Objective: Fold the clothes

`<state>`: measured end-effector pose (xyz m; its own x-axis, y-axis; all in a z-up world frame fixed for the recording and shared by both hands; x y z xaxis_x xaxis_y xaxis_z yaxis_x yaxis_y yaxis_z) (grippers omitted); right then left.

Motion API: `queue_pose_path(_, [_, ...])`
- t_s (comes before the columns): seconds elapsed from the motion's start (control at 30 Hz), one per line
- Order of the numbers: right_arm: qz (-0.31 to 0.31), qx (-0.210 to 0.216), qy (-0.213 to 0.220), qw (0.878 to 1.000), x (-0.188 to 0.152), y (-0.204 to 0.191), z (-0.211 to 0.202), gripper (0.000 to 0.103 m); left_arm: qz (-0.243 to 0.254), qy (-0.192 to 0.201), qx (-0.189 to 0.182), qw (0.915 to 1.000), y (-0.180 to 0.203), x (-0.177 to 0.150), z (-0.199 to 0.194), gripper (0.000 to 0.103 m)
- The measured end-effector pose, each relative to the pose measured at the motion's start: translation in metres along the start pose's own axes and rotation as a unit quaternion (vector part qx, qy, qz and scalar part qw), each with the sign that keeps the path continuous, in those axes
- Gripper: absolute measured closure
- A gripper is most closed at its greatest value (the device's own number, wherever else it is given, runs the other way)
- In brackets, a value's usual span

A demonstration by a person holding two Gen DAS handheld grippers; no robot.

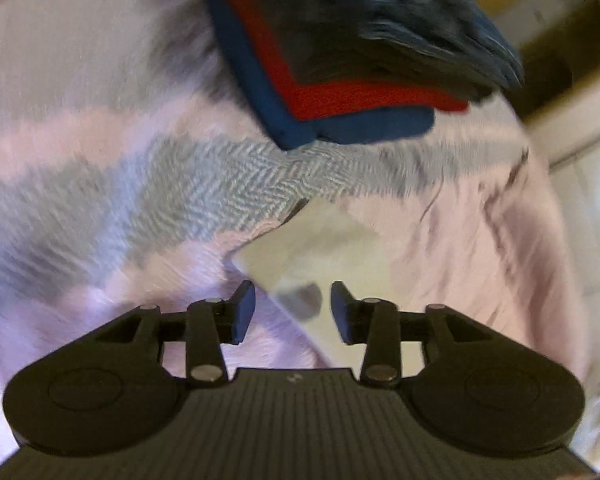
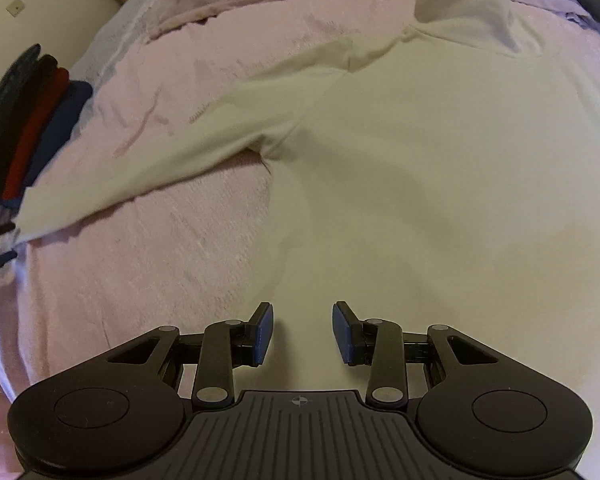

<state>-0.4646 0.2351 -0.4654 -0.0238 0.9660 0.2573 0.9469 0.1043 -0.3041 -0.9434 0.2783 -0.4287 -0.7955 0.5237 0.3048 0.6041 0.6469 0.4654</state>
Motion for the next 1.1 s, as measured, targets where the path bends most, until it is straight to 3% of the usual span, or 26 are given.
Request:
queue_pose_path(0.03, [0.001, -0.005, -0.002, 1.0, -0.002, 0.001, 0.0, 0.066, 0.013, 0.003, 0.0, 0.9999, 0.002, 0.0, 0.005, 0.098])
queue_pose_path(0.07, [0.003, -0.01, -0.002, 1.0, -0.002, 0.003, -0.001, 0.066, 0.026, 0.005, 0.0, 0.9997, 0.003, 0.0, 0.009, 0.098])
queue_pose_path(0.1, [0.008, -0.014, -0.002, 1.0, -0.003, 0.006, -0.002, 0.066, 0.067, 0.013, 0.017, 0.9975, 0.007, 0.0, 0.013, 0.096])
queue_pose_path(0.13, [0.016, -0.015, 0.0, 1.0, -0.003, 0.01, -0.004, 0.066, 0.133, 0.023, 0.05, 0.9896, 0.013, -0.004, 0.015, 0.095])
queue_pose_path(0.17, [0.026, -0.017, 0.002, 1.0, -0.004, 0.013, -0.007, 0.066, 0.197, 0.032, 0.084, 0.9763, 0.018, -0.01, 0.016, 0.092])
queue_pose_path(0.23, [0.051, -0.02, 0.011, 0.998, -0.005, 0.023, -0.016, 0.066, 0.296, 0.049, 0.146, 0.9426, 0.029, -0.018, 0.015, 0.075])
queue_pose_path(0.3, [0.083, -0.023, 0.024, 0.996, -0.006, 0.036, -0.027, 0.066, 0.314, 0.064, 0.189, 0.9281, 0.029, -0.019, 0.009, 0.066])
queue_pose_path(0.37, [0.116, -0.026, 0.037, 0.992, -0.008, 0.052, -0.038, 0.066, 0.305, 0.07, 0.226, 0.9225, 0.021, -0.015, 0.002, 0.067])
queue_pose_path(0.43, [0.15, -0.029, 0.049, 0.987, -0.013, 0.074, -0.052, 0.066, 0.278, 0.065, 0.244, 0.9268, 0.014, -0.013, -0.009, 0.071])
queue_pose_path(0.57, [0.216, -0.046, 0.076, 0.972, -0.031, 0.124, -0.082, 0.066, 0.275, 0.038, 0.199, 0.9398, 0.038, -0.037, -0.03, 0.075])
queue_pose_path(0.73, [0.303, -0.07, 0.107, 0.945, -0.064, 0.202, -0.125, 0.066, 0.329, -0.045, 0.065, 0.9409, 0.128, -0.129, -0.022, 0.075])
queue_pose_path(0.93, [0.374, -0.091, 0.161, 0.909, -0.093, 0.303, -0.181, 0.066, 0.352, -0.124, -0.064, 0.9254, 0.242, -0.262, -0.012, 0.075])
queue_pose_path(1.03, [0.369, -0.121, 0.188, 0.902, -0.097, 0.357, -0.211, 0.066, 0.362, -0.144, -0.104, 0.9149, 0.285, -0.316, -0.015, 0.075])
queue_pose_path(1.1, [0.349, -0.154, 0.201, 0.902, -0.091, 0.393, -0.226, 0.066, 0.367, -0.148, -0.109, 0.9117, 0.302, -0.338, -0.016, 0.075])
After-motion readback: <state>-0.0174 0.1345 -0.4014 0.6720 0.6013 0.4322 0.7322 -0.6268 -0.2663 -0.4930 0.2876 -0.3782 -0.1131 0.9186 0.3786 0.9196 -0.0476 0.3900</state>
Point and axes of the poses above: each gripper's, at about its wrist camera, not at the fingertips, and z roughly the way its jaws point, y to its right, x to its top, the point moved 9 cm from there along z, roughly the way its jaws point, and after that the axes turned 4 degrees about -y, right-handed, at the moved point
